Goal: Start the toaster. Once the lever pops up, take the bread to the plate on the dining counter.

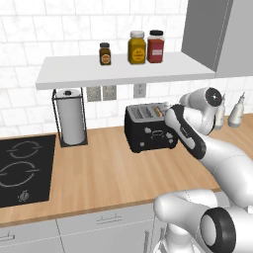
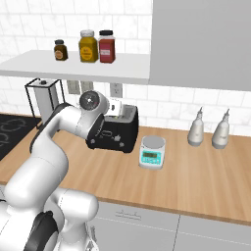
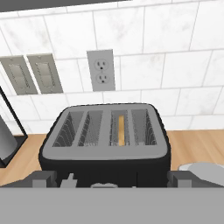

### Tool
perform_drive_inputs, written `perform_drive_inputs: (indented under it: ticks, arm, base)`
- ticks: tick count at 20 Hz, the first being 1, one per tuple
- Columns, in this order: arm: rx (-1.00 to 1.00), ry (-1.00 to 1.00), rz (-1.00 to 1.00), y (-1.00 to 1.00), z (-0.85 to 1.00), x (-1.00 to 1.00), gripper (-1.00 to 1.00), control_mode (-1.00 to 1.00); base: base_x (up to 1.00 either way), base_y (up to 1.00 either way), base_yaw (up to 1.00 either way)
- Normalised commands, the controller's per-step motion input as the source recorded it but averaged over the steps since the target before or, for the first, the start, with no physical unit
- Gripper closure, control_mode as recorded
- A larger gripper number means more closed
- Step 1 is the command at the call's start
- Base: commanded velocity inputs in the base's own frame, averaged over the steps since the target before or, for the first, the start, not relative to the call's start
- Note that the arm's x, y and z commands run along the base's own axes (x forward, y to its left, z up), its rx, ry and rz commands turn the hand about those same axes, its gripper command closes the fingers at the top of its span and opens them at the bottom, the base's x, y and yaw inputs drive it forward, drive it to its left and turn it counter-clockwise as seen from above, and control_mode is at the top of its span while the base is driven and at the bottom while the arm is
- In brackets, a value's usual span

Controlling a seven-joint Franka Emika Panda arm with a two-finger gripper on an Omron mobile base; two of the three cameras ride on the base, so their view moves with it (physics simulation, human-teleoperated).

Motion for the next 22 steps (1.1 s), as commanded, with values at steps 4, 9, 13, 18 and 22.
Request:
perform_drive_inputs:
  ticks: [4,9,13,18,22]
  arm:
    - [0.00,0.00,0.00,0.00,0.00,0.00,-1.00,-1.00]
    - [0.00,0.00,0.00,0.00,0.00,0.00,-1.00,-1.00]
    - [0.00,0.00,0.00,0.00,0.00,0.00,-1.00,-1.00]
    - [0.00,0.00,0.00,0.00,0.00,0.00,-1.00,-1.00]
    - [0.00,0.00,0.00,0.00,0.00,0.00,-1.00,-1.00]
  base:
    - [0.00,0.00,0.00]
    - [0.00,0.00,0.00]
    - [0.00,0.00,0.00]
    - [0.00,0.00,0.00]
    - [0.00,0.00,0.00]
